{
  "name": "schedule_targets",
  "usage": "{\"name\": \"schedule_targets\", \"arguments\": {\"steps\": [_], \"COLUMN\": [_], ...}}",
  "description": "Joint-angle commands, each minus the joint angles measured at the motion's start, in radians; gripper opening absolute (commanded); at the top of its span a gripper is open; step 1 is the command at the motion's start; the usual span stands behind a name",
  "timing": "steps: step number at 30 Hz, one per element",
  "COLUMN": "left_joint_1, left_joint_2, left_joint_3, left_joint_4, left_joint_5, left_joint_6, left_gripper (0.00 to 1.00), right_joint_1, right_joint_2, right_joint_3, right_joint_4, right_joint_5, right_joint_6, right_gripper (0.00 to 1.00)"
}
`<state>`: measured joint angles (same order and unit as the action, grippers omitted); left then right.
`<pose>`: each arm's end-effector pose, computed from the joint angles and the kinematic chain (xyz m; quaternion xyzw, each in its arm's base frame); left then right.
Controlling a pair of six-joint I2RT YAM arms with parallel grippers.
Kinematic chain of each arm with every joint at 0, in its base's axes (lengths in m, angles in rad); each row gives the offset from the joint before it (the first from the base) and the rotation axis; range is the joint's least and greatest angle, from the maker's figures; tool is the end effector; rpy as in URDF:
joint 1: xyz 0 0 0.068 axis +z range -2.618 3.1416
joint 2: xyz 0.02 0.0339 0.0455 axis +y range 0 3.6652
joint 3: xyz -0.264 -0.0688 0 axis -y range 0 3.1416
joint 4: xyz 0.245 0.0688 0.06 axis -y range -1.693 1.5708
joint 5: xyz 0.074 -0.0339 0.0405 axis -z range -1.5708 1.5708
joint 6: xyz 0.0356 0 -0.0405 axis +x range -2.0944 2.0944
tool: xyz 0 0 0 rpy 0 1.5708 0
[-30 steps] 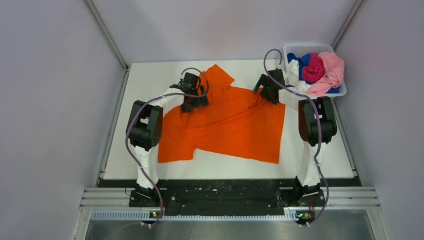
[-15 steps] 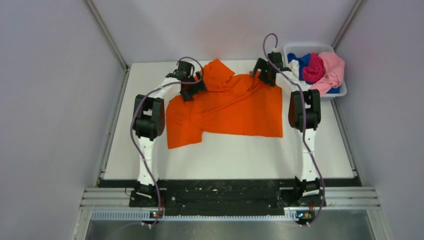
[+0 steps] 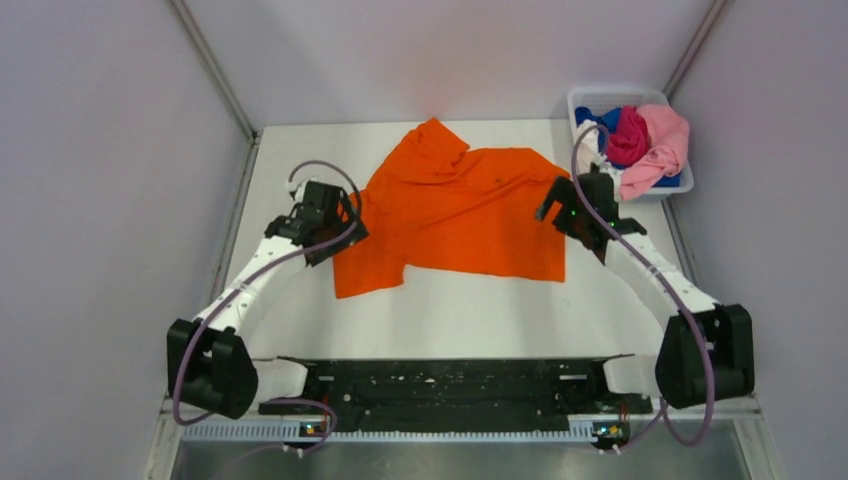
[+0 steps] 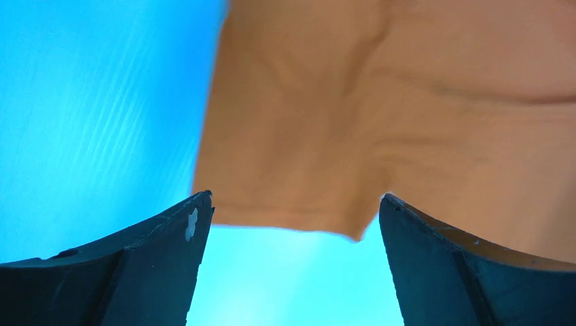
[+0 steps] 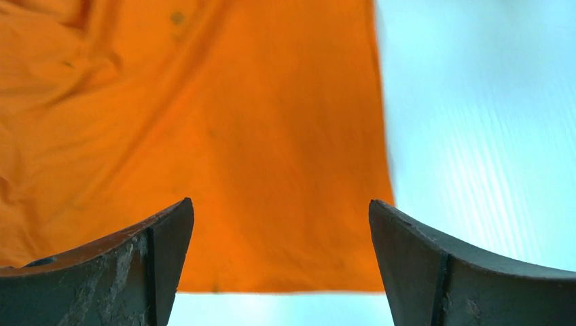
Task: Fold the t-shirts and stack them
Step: Flatten out the tshirt
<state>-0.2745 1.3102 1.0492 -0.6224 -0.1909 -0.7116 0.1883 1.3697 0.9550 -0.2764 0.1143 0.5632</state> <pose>0.2649 -0.0676 0.2791 -0.2346 0.9080 -0.0797 0.3380 0.2954 0.0522 0.2587 0.1922 0.8830 0.1079 0.4144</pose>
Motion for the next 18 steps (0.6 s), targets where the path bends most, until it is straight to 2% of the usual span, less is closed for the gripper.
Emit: {"name": "schedule_targets", "arguments": {"steps": [1, 3, 7, 12, 18], "left_joint_1": [0.001, 0.002, 0.009, 0.029, 0.031], "left_joint_2": [-0.045, -0.054, -0.022, 0.055, 0.163], "left_joint_3": [-0.178, -0.244, -0.276, -0.275, -0.262], "left_joint_4": [-0.115, -0.087, -0.064, -0.014, 0.005], "left_joint_5": [-0.063, -0.069, -0.093, -0.095, -0.035], "left_joint_6": [-0.068, -0.088, -0.136, -0.132, -0.132], "left_gripper": [0.97, 0.94, 0.81, 0.78, 0.72], "right_joint_1": [0.008, 0.01, 0.025, 0.059, 0.059], "right_joint_2": [-0.132, -0.196, -0.248, -0.254, -0.255], "right_joint_3": [-0.182, -0.222, -0.243, -0.264, -0.287], "right_joint_4": [0.023, 0.039, 0.026, -0.02, -0.038], "right_joint_5": [0.048, 0.034, -0.008, 0.026, 0.047], "right_joint_6": [0.099, 0.119, 0.123, 0.118, 0.123], "right_gripper": [0.99, 0.99, 0.99, 0.99, 0.99]}}
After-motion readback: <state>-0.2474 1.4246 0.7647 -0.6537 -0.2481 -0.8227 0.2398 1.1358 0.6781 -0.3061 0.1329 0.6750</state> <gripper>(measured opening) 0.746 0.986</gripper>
